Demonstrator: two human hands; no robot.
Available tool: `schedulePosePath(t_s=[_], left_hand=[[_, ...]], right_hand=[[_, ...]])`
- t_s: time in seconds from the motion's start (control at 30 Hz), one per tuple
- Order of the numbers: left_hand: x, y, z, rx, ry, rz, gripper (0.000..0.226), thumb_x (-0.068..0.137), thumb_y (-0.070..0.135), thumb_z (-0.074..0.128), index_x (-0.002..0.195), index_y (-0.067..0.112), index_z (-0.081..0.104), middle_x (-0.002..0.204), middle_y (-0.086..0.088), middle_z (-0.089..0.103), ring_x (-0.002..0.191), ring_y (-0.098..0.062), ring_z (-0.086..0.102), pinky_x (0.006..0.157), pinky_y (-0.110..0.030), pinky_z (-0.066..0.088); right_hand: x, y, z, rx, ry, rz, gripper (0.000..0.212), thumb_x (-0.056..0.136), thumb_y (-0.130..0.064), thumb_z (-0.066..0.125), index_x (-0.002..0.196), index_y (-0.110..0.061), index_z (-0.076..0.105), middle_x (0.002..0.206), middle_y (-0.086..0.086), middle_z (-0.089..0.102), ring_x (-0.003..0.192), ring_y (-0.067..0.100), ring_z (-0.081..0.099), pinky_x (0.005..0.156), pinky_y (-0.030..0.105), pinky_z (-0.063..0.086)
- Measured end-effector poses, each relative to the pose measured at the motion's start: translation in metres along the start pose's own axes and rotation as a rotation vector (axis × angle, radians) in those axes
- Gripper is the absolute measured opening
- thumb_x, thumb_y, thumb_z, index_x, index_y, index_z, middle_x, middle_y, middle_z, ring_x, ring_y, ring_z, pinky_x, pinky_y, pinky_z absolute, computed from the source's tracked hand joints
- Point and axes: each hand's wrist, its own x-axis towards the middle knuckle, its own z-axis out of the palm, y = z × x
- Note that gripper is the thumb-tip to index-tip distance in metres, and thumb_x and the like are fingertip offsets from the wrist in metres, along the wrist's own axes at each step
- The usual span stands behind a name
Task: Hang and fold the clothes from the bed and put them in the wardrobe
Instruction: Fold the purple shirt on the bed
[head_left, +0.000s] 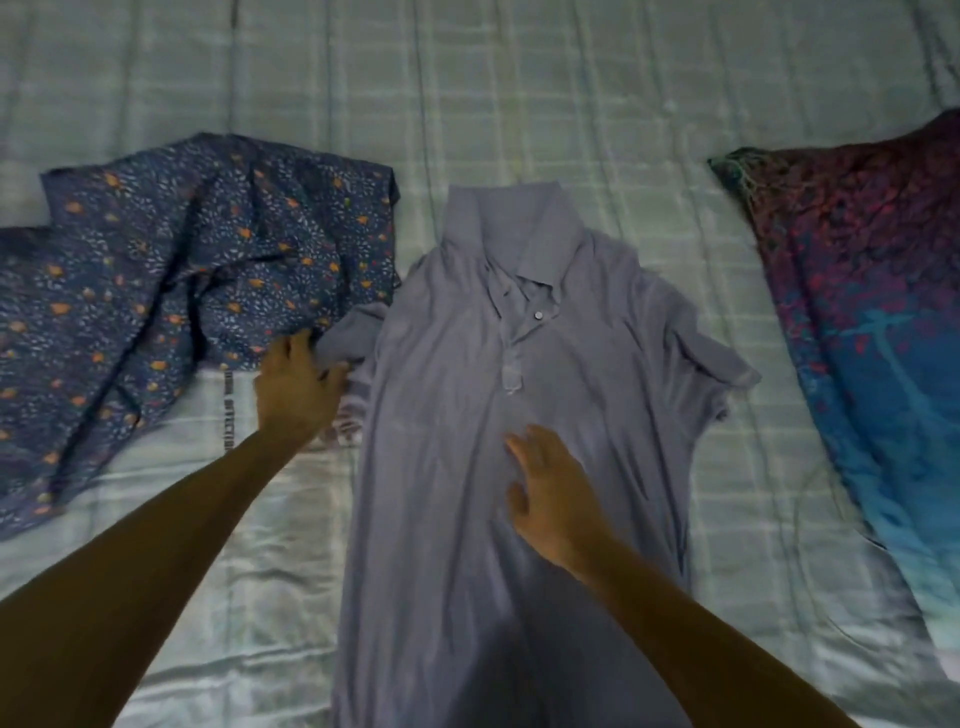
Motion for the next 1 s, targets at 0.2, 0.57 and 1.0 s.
schedulePosePath(t_s=[0.2,0.57,1.0], left_hand=[[0.025,-0.011,0.008,0.054,0.025,0.029,0.029,0.09,0.021,0.05,0.089,-0.006,0.061,0.09,-0.034,0.059,0.086,-0.048,0.057,0.074,-0.048,0.045],[-0.013,0.073,-0.072,-0.136,0.074,0.154,0.031,0.089,0.035,0.046,0.072,0.013,0.061,0.058,-0.009,0.061,0.059,-0.028,0.06,0.055,-0.032,0.037],[-0.062,0.143,0.043,0.082,-0.278,0.587,0.052,0.08,0.046,0.042,0.127,0.023,0.047,0.119,-0.013,0.056,0.1,-0.035,0.059,0.081,-0.041,0.051]], right_hand=[[0.053,-0.036,0.022,-0.019,-0.028,-0.066,0.065,0.087,-0.023,0.053,0.148,-0.024,0.029,0.155,0.013,0.027,0.143,0.035,0.021,0.111,0.046,0.027],[0.059,-0.01,0.005,-0.123,-0.166,-0.193,0.062,0.083,-0.023,0.058,0.142,-0.025,0.039,0.155,0.01,0.027,0.128,0.036,0.039,0.098,0.045,0.04],[0.036,0.148,-0.061,0.337,0.547,0.501,0.039,0.081,-0.025,0.049,0.109,-0.002,0.064,0.108,0.023,0.062,0.103,0.04,0.055,0.088,0.045,0.043]])
